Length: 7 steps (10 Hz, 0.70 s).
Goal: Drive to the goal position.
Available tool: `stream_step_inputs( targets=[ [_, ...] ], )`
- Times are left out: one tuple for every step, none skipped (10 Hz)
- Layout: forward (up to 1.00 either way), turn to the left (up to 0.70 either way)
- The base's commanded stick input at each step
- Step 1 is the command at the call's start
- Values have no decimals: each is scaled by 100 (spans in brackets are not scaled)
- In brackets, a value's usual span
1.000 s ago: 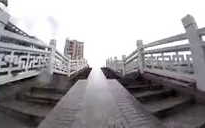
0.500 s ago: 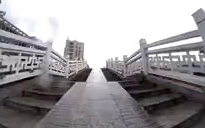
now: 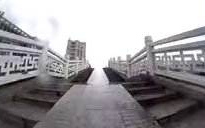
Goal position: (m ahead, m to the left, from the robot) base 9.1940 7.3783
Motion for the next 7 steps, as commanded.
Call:
stream_step_inputs(
  targets=[
    [60,0],
    [60,0],
    [60,0],
    [60,0],
    [60,0],
    [60,0],
    [60,0]
  ],
)
